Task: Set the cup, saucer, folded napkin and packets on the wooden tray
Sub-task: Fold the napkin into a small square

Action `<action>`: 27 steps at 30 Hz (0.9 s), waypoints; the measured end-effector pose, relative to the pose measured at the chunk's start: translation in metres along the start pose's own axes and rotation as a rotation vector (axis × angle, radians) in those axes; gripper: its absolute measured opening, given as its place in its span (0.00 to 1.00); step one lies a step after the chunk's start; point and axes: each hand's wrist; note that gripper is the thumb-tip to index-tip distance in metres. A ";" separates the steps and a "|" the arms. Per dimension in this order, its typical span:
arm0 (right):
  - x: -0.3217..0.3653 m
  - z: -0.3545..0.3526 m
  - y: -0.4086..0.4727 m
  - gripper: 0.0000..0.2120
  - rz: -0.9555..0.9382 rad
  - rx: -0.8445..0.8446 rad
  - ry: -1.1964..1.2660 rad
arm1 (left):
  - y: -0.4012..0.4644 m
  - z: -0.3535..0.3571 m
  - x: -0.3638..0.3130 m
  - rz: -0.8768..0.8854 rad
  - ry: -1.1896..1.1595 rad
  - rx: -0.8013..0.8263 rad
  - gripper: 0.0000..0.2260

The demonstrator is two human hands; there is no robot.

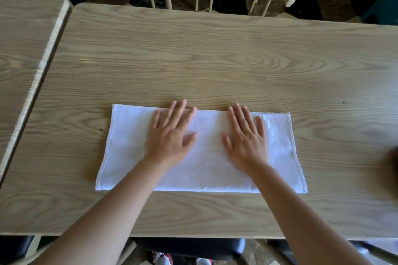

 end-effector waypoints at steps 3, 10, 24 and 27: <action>-0.039 -0.008 -0.011 0.32 0.089 0.007 -0.045 | -0.018 -0.005 0.046 -0.149 -0.003 -0.009 0.29; -0.074 -0.015 -0.022 0.34 0.155 -0.006 -0.114 | -0.045 -0.015 0.088 -0.273 0.058 0.025 0.32; 0.040 0.012 -0.072 0.27 0.059 0.030 0.056 | -0.069 0.015 -0.049 -0.045 -0.031 0.031 0.25; 0.036 0.007 -0.072 0.29 0.039 0.080 0.031 | -0.073 0.011 -0.038 -0.072 -0.031 0.047 0.27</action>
Point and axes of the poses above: each hand's wrist, its own y-axis towards the middle knuckle, its own z-axis out of the palm, x = y × z, and after that the axes turned 5 degrees about x, right-handed
